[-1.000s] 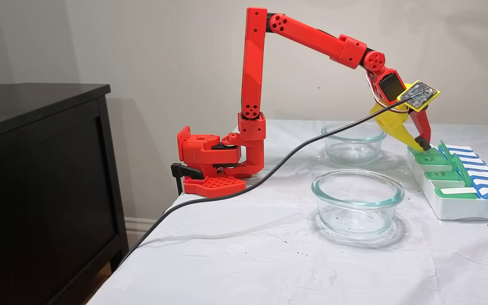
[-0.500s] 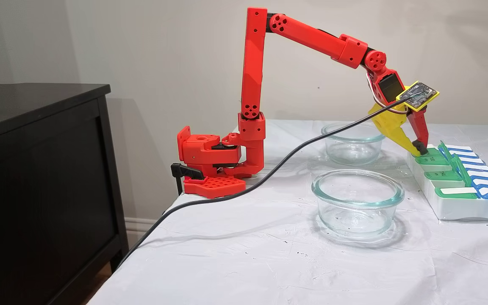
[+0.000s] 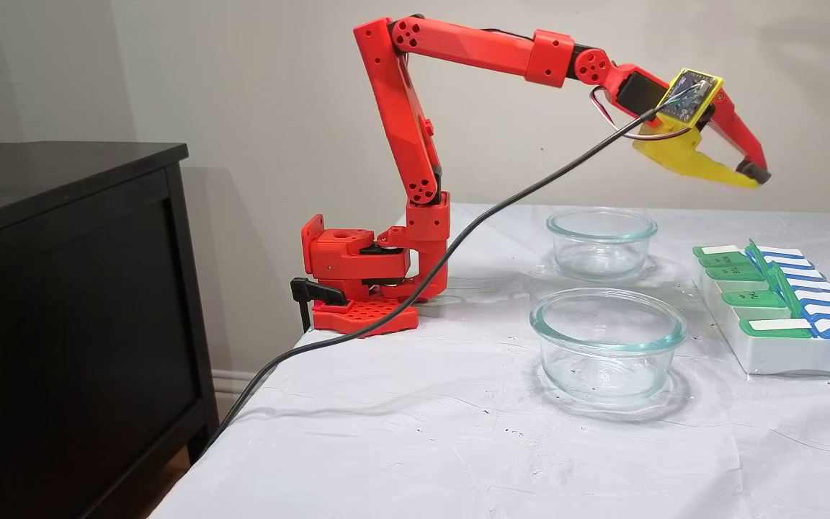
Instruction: Sort medicines into box.
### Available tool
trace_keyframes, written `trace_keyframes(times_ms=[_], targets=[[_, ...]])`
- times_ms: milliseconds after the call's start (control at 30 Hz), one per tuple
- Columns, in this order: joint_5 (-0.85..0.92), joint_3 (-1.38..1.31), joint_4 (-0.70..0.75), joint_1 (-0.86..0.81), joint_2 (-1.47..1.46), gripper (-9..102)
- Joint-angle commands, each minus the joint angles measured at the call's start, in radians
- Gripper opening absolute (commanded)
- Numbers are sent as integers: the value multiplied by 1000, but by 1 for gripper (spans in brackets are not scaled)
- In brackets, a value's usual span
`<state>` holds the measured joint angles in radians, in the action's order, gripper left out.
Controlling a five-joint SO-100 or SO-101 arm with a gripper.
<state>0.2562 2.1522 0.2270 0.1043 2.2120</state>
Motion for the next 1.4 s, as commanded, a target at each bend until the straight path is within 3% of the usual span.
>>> trace_keyframes(times_ms=[0,267,700,900,1067,1367], targets=[[18,-55,-44,-43,-23,0],[32,-92,-115,-60,-155,0],[38,-86,-44,-15,-181,0],[9,-138,98,-9,-196,0],[-118,-328,377,-55,-256,0],[-135,-359,425,-58,-324,0]])
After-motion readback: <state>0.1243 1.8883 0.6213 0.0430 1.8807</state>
